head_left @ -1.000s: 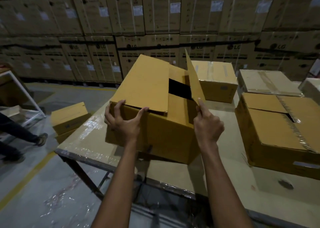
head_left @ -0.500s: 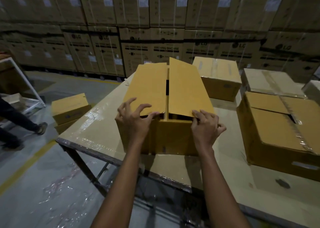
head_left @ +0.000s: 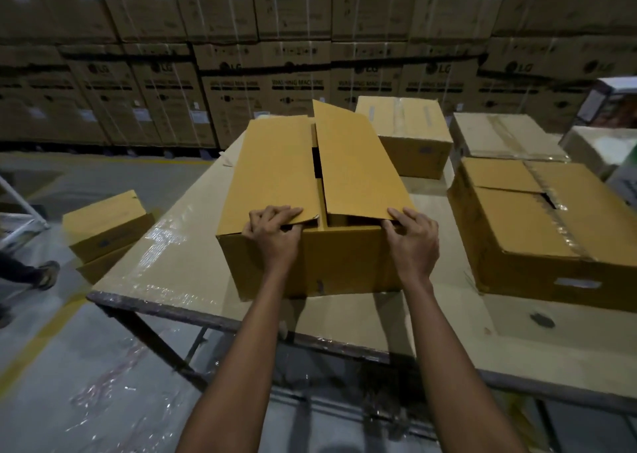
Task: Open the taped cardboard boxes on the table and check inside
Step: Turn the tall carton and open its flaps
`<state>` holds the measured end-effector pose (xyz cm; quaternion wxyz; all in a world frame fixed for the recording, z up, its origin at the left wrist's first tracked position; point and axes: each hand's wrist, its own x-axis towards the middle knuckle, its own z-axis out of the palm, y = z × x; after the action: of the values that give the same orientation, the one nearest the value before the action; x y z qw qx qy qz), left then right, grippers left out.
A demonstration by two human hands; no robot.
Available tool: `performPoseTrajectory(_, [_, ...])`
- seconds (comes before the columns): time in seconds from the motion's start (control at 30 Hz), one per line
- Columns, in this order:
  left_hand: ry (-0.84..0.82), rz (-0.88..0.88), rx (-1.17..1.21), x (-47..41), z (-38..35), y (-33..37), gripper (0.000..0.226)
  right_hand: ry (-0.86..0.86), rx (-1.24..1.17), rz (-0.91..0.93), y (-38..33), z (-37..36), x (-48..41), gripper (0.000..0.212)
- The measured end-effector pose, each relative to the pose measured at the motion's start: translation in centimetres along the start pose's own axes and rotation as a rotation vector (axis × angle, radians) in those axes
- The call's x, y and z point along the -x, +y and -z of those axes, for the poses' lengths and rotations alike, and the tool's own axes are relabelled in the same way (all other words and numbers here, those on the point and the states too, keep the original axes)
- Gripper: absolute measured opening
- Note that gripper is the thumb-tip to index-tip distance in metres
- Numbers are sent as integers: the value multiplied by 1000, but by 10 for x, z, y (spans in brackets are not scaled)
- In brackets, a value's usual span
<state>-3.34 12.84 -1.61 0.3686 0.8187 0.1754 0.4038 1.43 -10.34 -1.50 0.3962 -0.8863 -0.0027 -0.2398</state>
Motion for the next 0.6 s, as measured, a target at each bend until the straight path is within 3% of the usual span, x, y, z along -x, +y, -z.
performPoseTrajectory(0.13, [-80,-43,20,-10,7,-14,35,113,-4,-51,-11,-8,21,32])
performPoseTrajectory(0.3, [-161,-324,-88,-28,28,-41,31,235,-4,-169,-36,-17,49,30])
performPoseTrajectory(0.43, [-79,-386,43,-44,56,-49,23,225,59,-193,-50,-11,58,29])
performPoseTrajectory(0.6, [139,-276,301,-84,90,-46,12,251,43,-184,-58,0,50,23])
